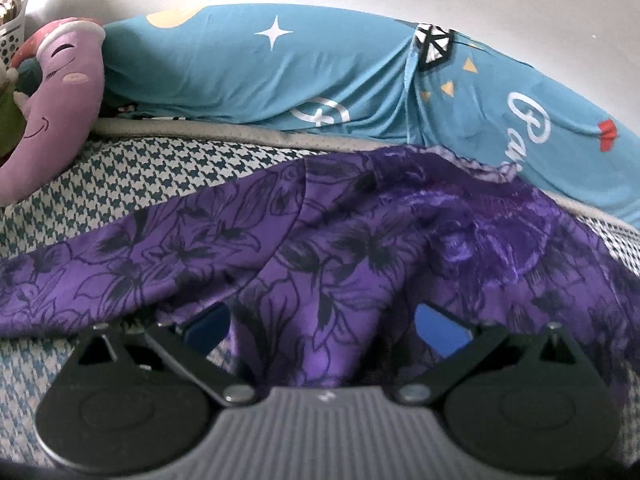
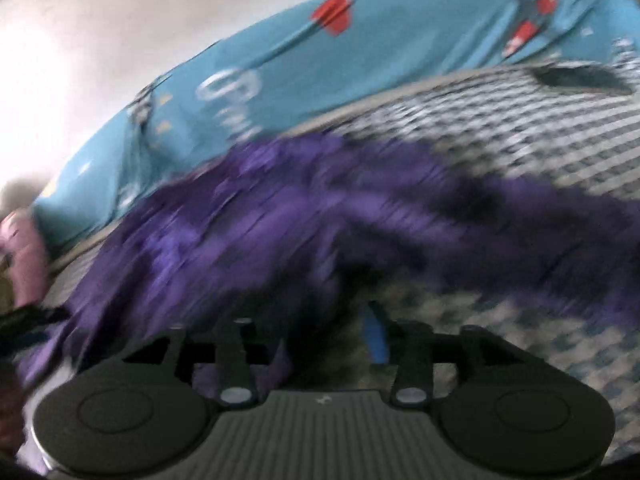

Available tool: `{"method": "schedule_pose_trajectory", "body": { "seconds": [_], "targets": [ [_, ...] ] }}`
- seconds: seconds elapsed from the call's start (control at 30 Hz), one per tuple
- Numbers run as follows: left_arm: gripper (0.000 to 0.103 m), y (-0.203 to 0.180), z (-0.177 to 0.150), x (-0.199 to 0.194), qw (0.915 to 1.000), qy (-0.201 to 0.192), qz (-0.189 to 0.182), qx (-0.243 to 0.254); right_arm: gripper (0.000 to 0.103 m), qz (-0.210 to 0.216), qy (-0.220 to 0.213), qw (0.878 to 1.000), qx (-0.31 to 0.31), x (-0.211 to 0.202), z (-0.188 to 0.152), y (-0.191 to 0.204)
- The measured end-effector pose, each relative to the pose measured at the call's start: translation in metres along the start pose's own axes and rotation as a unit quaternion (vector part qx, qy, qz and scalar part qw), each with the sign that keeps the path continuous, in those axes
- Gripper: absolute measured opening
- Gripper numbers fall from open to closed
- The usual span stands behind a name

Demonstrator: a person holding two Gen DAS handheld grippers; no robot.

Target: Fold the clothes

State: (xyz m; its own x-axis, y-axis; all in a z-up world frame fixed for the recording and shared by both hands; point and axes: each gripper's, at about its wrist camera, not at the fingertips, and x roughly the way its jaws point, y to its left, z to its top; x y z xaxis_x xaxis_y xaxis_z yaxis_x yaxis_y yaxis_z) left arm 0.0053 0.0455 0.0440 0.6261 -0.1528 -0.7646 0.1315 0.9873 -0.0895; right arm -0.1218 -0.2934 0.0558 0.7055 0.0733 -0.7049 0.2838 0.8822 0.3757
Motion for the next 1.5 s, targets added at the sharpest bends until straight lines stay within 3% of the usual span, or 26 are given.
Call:
{"method": "schedule_pose_trajectory", "body": {
  "seconds": [0.27,0.47,0.53,0.6,0.67,0.8,1.03,1.17,1.27,1.37,1.5],
  "targets": [
    [0.103,0.013,-0.034,-0.020,0.9998,0.016,0.009,-0.008,0.062,0.030,0.034,0.998,-0.033,0.017,-0.022,0.014],
    [0.103,0.028,-0.049,-0.026,0.9987,0.025,0.025,-0.037,0.063,0.019,0.054,0.995,-0.078,0.035,-0.034,0.032],
    [0.103,0.032,-0.053,-0.026,0.9983,0.028,0.030,-0.041,0.054,0.010,0.053,0.993,-0.105,0.037,-0.040,0.041],
    [0.103,0.036,-0.057,-0.026,0.9980,0.031,0.034,-0.043,0.031,0.005,0.056,0.992,-0.115,0.038,-0.043,0.046],
    [0.103,0.039,-0.060,-0.026,0.9977,0.032,0.040,-0.043,0.016,0.004,0.053,0.992,-0.115,0.036,-0.045,0.048],
    [0.103,0.047,-0.064,-0.027,0.9971,0.034,0.049,-0.047,0.010,-0.024,0.039,0.993,-0.109,0.023,-0.049,0.052],
    [0.103,0.064,-0.072,-0.034,0.9958,0.036,0.063,-0.056,0.009,-0.077,-0.003,0.997,-0.030,-0.025,-0.047,0.029],
    [0.103,0.072,-0.080,-0.040,0.9950,0.039,0.067,-0.062,0.010,-0.113,0.016,0.993,-0.008,-0.022,-0.052,0.022],
    [0.103,0.075,-0.086,-0.042,0.9947,0.042,0.070,-0.062,0.015,-0.124,0.008,0.992,-0.018,-0.022,-0.049,0.024],
    [0.103,0.079,-0.092,-0.047,0.9948,0.042,0.071,-0.060,0.028,-0.131,-0.035,0.990,-0.029,-0.039,-0.048,0.028],
    [0.103,0.084,-0.101,-0.054,0.9950,0.035,0.071,-0.060,0.030,-0.124,-0.054,0.991,-0.024,-0.055,-0.053,0.027]
  ]
}}
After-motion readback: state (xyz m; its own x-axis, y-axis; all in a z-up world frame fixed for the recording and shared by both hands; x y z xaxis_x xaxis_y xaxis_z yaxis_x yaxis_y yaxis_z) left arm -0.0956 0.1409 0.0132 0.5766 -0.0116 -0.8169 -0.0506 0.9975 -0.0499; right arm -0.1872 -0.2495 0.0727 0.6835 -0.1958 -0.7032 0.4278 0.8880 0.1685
